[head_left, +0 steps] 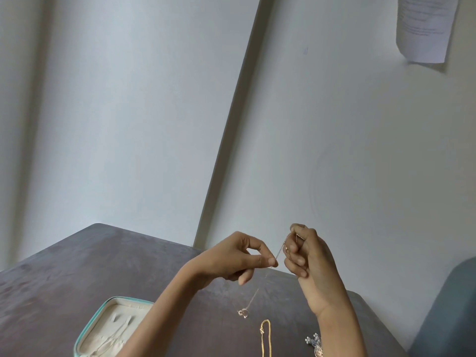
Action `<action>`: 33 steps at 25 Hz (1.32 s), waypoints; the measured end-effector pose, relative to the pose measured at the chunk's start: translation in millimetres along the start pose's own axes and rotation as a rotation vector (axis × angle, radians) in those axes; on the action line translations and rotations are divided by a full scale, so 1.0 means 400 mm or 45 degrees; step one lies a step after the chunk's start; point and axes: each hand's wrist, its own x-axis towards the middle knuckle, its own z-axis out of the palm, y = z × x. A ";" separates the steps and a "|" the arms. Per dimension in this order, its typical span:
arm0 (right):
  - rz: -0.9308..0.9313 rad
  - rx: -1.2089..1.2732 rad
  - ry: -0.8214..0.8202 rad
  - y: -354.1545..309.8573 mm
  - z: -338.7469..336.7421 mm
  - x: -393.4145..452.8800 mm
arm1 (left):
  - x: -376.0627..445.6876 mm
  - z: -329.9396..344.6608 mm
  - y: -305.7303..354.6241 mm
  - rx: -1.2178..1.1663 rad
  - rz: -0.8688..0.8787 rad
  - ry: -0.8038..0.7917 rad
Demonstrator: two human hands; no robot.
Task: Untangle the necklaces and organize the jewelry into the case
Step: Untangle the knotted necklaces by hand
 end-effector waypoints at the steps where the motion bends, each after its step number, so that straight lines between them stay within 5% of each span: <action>1: 0.012 -0.015 -0.003 0.000 -0.003 0.000 | -0.002 -0.001 0.002 0.026 0.009 0.025; 7: 0.089 -0.146 0.018 0.003 -0.015 0.002 | 0.001 -0.012 0.003 0.354 0.135 0.234; 13: 0.139 -0.081 0.020 0.003 -0.009 0.007 | -0.003 0.010 0.016 0.221 0.147 0.067; 22: 0.206 0.127 0.005 0.019 -0.004 0.018 | 0.005 0.020 0.010 -0.161 0.091 0.249; 33: 0.150 -0.135 0.058 0.012 0.004 0.020 | 0.004 0.020 0.015 -0.223 0.083 0.299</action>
